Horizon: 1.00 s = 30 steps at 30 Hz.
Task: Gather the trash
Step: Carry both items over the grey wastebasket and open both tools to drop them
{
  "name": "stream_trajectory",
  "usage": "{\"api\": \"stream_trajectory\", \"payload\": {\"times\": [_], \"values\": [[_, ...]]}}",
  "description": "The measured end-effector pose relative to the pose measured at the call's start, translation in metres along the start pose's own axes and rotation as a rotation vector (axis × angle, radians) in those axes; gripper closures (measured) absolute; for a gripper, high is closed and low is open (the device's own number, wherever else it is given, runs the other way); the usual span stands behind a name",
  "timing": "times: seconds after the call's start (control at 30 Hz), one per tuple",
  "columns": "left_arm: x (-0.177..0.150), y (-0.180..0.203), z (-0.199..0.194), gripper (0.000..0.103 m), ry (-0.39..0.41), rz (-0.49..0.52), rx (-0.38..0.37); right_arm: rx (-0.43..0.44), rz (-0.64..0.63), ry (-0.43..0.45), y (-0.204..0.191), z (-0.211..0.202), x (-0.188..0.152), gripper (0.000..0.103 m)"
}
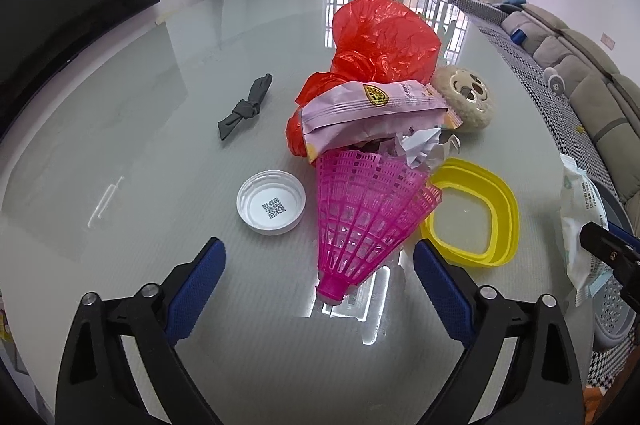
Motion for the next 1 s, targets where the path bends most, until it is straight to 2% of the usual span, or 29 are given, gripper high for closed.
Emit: {"api": "stream_trajectory", "payload": {"times": [0.17,0.3,0.5,0.73,0.87,1.0], "values": [[-0.002,0.007,0.003,0.045,-0.019,0.016,-0.010,0.003,0.008,-0.005,0.004,0.001,-0.001,0.060],[-0.008,0.015,0.001,0.072,-0.027,0.040,-0.040,-0.004,0.006,-0.004,0.004,0.002,-0.001,0.060],[-0.016,0.016,-0.011,0.073,-0.014,0.050,-0.068,-0.013,0.007,0.002,0.004,-0.001,-0.003,0.060],[-0.015,0.009,-0.045,0.073,0.047,0.059,-0.061,-0.026,0.020,0.027,0.013,-0.017,-0.006,0.060],[-0.008,0.024,-0.065,0.073,0.082,0.074,-0.091,-0.041,0.034,0.034,0.026,-0.030,-0.009,0.060],[0.001,0.060,-0.079,0.073,0.119,0.118,-0.151,-0.072,0.059,0.045,0.051,-0.044,-0.013,0.060]]}}
Point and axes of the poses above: each gripper's, at about its wrist camera, not at the fingertips, and z roughly the way its jaws point, y to its right, x to its top, the point moved 4 cm from there along z, roughly the way its jaws point, and after that the axes turned 3 degrees about -z, right-handed, at the moved point
